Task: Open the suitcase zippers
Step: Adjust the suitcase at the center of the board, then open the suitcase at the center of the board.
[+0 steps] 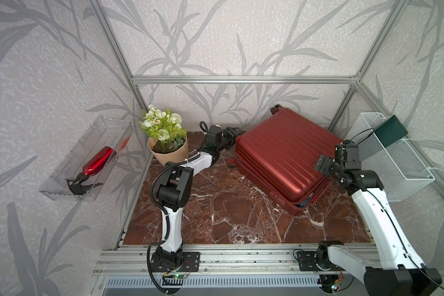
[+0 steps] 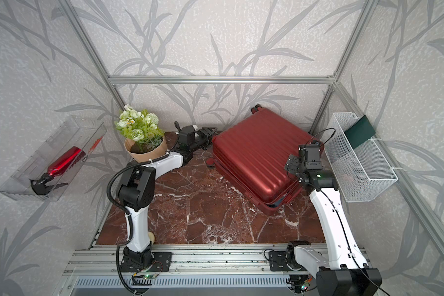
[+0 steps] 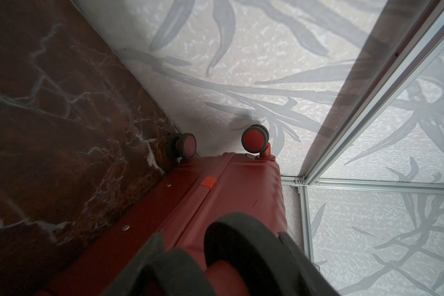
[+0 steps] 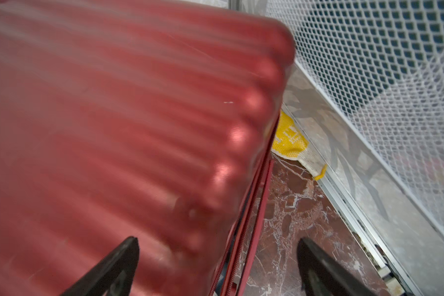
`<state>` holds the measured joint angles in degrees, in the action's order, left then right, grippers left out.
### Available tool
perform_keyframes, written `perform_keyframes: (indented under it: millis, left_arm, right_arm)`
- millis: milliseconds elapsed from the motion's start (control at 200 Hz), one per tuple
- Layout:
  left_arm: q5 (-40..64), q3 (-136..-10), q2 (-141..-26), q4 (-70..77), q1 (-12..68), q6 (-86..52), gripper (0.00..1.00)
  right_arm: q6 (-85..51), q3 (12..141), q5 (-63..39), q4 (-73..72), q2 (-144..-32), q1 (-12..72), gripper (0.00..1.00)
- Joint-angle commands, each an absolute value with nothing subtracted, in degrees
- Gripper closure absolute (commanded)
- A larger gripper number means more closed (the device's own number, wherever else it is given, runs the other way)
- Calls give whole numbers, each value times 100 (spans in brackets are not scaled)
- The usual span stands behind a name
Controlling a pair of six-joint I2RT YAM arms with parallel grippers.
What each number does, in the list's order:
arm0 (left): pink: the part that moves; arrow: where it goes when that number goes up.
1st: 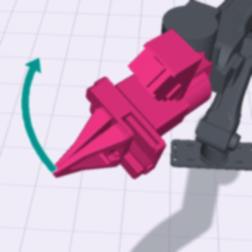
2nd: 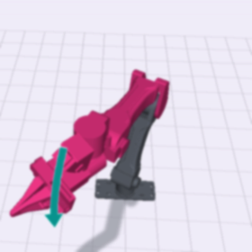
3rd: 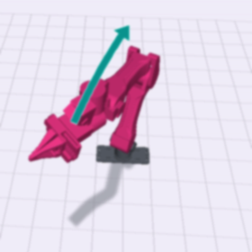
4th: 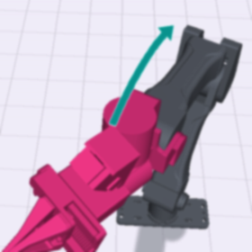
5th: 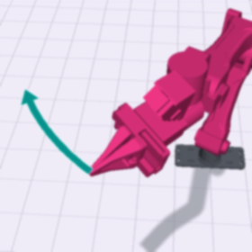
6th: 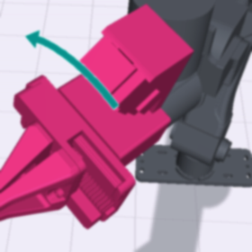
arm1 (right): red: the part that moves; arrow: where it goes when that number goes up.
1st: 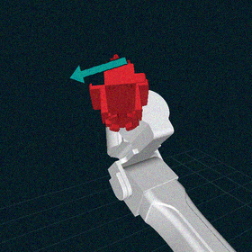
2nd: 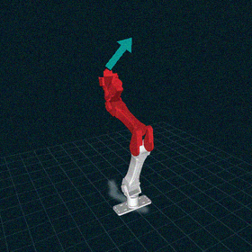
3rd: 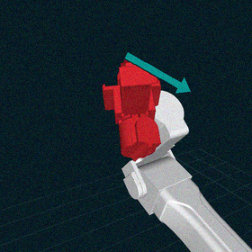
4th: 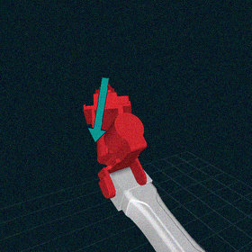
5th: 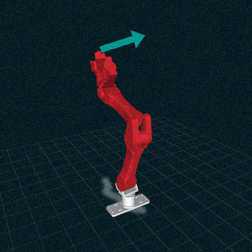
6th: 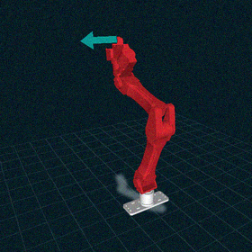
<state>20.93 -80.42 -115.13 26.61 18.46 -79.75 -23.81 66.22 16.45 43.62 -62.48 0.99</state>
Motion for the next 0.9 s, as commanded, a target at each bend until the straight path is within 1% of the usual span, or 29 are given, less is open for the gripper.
perform_keyframes:
  millis: [0, 135, 285, 340, 410, 460, 530, 570, 700, 740, 800, 895]
  left_arm:
    - [1803, -7465, -10668, 2992, 1308, -8103, 93]
    - [1716, -6849, -9716, 2687, 1061, -7943, 94]
    - [1439, -6394, -8615, 2014, 1039, -7775, 95]
    - [1300, -6245, -8300, 1899, 1037, -7878, 95]
    - [1142, -6292, -8031, 1565, 1037, -8007, 95]
    - [1102, -6499, -7976, 1198, 1038, -8096, 95]
    - [1034, -6886, -7979, 639, 1037, -8290, 100]
    - [948, -7128, -7988, 235, 1046, -8415, 100]
    - [638, -7739, -8084, -326, 1097, -8648, 100]
    - [532, -7904, -8118, -455, 1107, -8696, 100]
    - [443, -8162, -8222, -546, 1116, -8710, 100]
    - [350, -8510, -8375, -621, 1149, -8741, 100]
  right_arm:
    - [-2469, 6540, 1320, 4275, -6379, 76, 2]
    - [-2384, 6643, 85, 3931, -7119, 71, 2]
    - [-2408, 6957, -1210, 3137, -7845, 205, 4]
    - [-2353, 7356, -1367, 3180, -8160, 350, 5]
    - [-2181, 8038, -987, 3668, -8299, 533, 5]
    - [-2084, 8212, -721, 3793, -8113, 641, 5]
    - [-1904, 8305, -155, 3986, -7658, 904, 4]
    - [-1783, 8235, 116, 4036, -7317, 1105, 3]
    - [-1496, 7852, 388, 4191, -6036, 1648, 2]
    - [-1385, 7774, 341, 4264, -5674, 1779, 2]
    - [-1190, 7697, -32, 4393, -5201, 2004, 3]
    - [-1024, 7505, -558, 4807, -4821, 2635, 8]
